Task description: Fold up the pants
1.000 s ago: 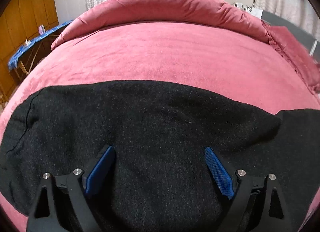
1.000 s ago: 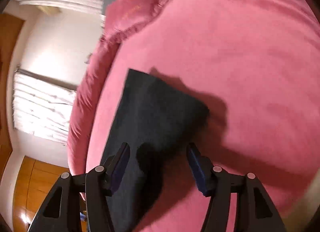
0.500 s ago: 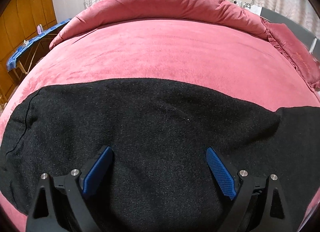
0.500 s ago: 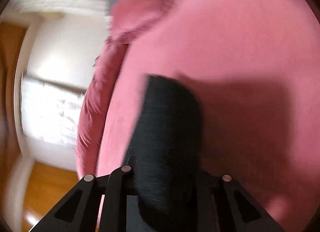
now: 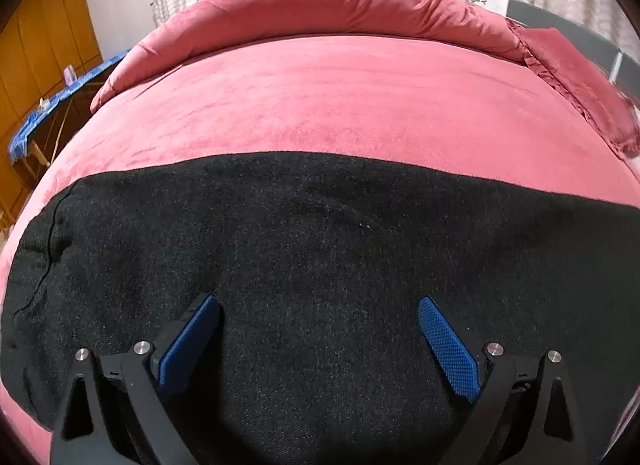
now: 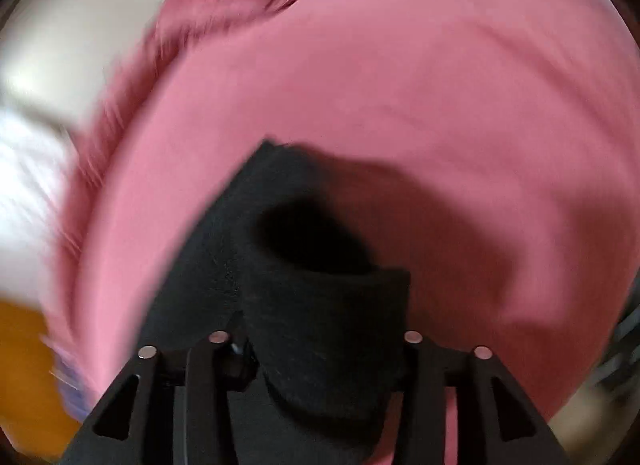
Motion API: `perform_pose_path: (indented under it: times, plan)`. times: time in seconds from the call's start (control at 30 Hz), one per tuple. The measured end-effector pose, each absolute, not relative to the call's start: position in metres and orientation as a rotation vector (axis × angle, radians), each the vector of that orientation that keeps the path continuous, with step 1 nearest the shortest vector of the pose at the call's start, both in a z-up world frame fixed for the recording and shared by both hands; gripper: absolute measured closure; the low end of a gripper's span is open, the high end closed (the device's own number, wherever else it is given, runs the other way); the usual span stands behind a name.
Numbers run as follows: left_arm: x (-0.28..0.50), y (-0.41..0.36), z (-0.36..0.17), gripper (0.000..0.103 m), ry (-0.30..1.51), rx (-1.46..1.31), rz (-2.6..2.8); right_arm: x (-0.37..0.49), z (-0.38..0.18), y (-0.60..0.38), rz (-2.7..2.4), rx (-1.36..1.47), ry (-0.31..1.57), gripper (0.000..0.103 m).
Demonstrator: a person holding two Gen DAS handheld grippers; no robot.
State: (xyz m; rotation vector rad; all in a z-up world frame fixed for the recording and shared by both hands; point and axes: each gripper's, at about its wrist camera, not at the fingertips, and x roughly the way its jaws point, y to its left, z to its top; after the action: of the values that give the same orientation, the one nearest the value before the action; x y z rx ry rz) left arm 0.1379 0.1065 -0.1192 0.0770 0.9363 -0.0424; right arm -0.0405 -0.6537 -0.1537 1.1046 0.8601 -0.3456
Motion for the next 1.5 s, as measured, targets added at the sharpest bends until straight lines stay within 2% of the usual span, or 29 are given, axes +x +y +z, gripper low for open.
perform_pose_path:
  times: [0.07,0.17,0.2,0.27,0.43,0.57,0.67,0.77,0.83,0.93,0.97,1.0,1.1,1.23,1.33,1.37,1.43,1.5]
  plan:
    - [0.135,0.105,-0.12,0.0,0.929,0.076,-0.035,-0.075,-0.159,-0.662,-0.325,1.215,0.773,0.051]
    - [0.135,0.102,-0.12,0.0,0.925,0.068,-0.012,-0.093,-0.164,-0.668,-0.287,1.256,0.749,0.051]
    - [0.135,0.101,-0.121,0.0,0.926,0.065,-0.006,-0.094,-0.166,-0.669,-0.273,1.264,0.758,0.061]
    - [0.133,0.099,-0.121,0.0,0.926,0.064,-0.002,-0.09,-0.157,-0.672,-0.257,1.231,0.762,0.089]
    - [0.13,0.098,-0.12,0.0,0.929,0.068,-0.009,-0.06,-0.075,-0.654,-0.214,0.971,0.762,0.092]
    - [0.137,0.1,-0.121,0.0,0.94,0.068,-0.007,-0.023,0.0,-0.635,-0.09,0.88,0.65,0.093]
    - [0.136,0.099,-0.121,0.0,0.931,0.068,-0.008,-0.032,0.025,-0.633,-0.057,0.842,0.571,0.093]
    - [0.132,0.1,-0.122,0.0,0.918,0.067,-0.007,-0.049,-0.01,-0.647,-0.124,0.938,0.618,0.093]
    - [0.13,0.1,-0.122,0.0,0.914,0.067,-0.009,-0.065,-0.062,-0.66,-0.211,1.045,0.702,0.093]
    - [0.129,0.101,-0.123,0.0,0.916,0.067,-0.012,-0.088,-0.135,-0.666,-0.313,1.078,0.886,0.082]
    - [0.127,0.101,-0.123,0.0,0.917,0.067,-0.012,-0.094,-0.15,-0.667,-0.328,1.09,0.906,0.066]
    - [0.127,0.101,-0.123,0.0,0.918,0.067,-0.011,-0.106,-0.163,-0.669,-0.333,1.134,0.889,0.061]
    - [0.128,0.101,-0.124,0.0,0.912,0.068,-0.005,-0.148,-0.189,-0.671,-0.271,1.381,0.65,0.056]
    - [0.131,0.099,-0.124,0.0,0.915,0.065,0.009,-0.148,-0.222,-0.662,-0.032,1.585,0.527,0.055]
    - [0.133,0.098,-0.123,0.0,0.925,0.067,0.011,-0.121,-0.226,-0.656,0.135,1.615,0.466,0.054]
    - [0.133,0.098,-0.122,0.0,0.927,0.066,0.009,-0.106,-0.225,-0.654,0.18,1.625,0.465,0.047]
    - [0.135,0.098,-0.122,0.0,0.934,0.066,0.005,-0.081,-0.218,-0.654,0.16,1.62,0.504,0.047]
    - [0.137,0.098,-0.121,0.0,0.938,0.066,0.006,-0.068,-0.194,-0.66,0.057,1.511,0.49,0.066]
